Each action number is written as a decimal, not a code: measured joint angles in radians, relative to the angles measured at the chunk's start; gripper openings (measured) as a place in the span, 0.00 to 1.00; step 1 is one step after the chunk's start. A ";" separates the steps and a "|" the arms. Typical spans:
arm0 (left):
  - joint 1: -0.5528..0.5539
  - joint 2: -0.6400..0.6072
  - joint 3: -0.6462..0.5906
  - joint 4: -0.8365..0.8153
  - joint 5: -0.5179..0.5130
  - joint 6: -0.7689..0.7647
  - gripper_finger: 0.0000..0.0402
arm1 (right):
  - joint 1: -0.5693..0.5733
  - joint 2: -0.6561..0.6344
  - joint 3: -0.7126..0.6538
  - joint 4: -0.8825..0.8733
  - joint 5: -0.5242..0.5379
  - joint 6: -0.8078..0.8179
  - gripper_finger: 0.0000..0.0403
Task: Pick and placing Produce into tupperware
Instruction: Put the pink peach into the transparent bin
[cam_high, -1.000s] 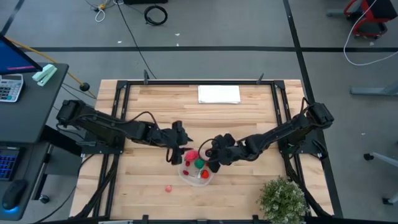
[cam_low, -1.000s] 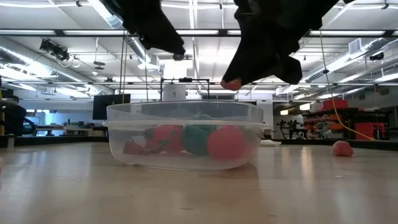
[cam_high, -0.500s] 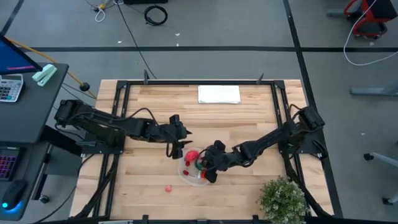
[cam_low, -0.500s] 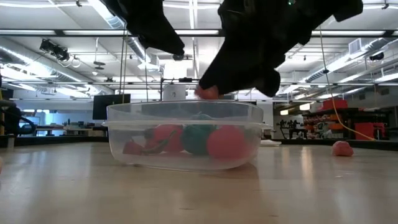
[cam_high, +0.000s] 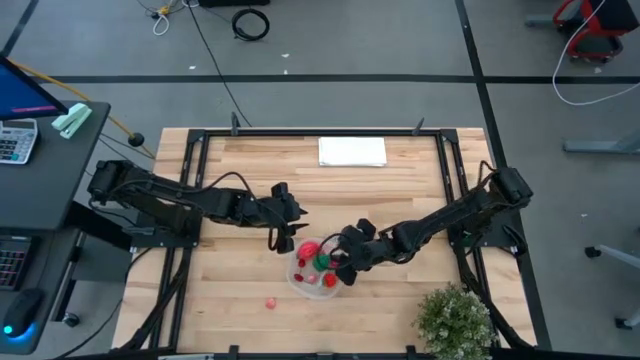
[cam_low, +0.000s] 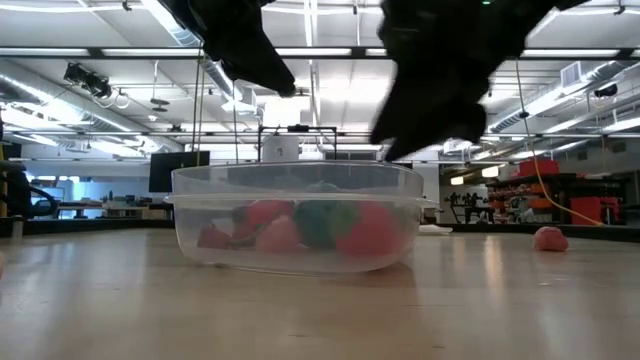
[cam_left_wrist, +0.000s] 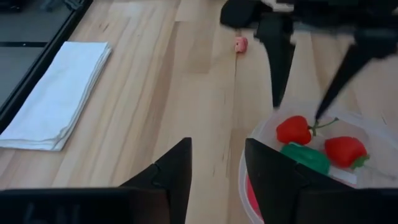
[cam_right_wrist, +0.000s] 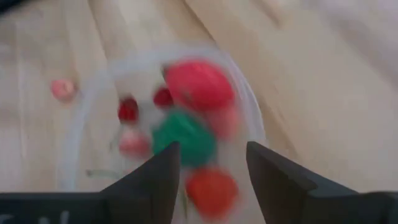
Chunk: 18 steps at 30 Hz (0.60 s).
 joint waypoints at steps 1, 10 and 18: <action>0.000 0.000 0.000 -0.002 0.000 0.000 0.38 | 0.005 -0.019 0.000 -0.062 -0.017 0.046 0.48; -0.001 0.001 0.000 -0.011 0.000 0.001 0.33 | 0.103 -0.095 0.000 -0.630 -0.047 0.535 0.42; -0.001 0.001 0.000 -0.008 0.000 -0.001 0.32 | 0.134 -0.091 -0.026 -0.749 0.033 0.622 0.40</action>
